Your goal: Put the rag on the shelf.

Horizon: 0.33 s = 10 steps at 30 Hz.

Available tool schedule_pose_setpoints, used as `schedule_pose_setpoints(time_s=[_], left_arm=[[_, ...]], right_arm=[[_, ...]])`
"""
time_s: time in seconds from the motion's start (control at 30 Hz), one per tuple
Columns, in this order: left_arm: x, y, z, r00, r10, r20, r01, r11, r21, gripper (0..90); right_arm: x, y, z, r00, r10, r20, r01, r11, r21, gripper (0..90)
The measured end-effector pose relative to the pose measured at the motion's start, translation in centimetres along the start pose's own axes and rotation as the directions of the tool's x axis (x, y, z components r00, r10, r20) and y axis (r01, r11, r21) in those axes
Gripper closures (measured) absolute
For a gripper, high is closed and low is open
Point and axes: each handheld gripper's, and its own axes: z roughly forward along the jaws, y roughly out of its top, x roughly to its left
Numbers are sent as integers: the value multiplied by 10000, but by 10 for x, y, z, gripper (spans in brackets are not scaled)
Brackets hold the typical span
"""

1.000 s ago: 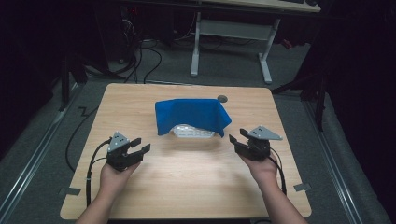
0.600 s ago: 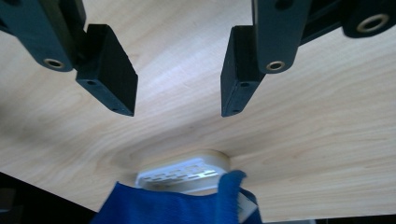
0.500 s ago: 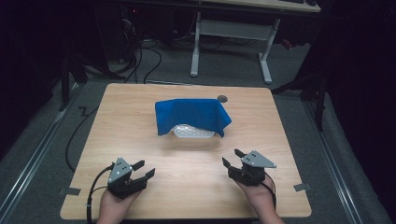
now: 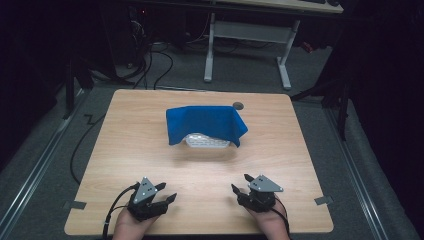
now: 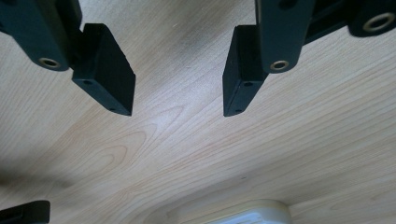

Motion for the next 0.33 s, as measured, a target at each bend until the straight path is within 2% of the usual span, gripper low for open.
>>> schedule_pose_setpoints(time_s=[0.33], left_arm=[[4, 0, 0, 9999, -131, -13, 132, 9999, 30, 444]], right_arm=[[-10, -4, -2, 9992, 394, -50, -394, 9992, 39, 403]])
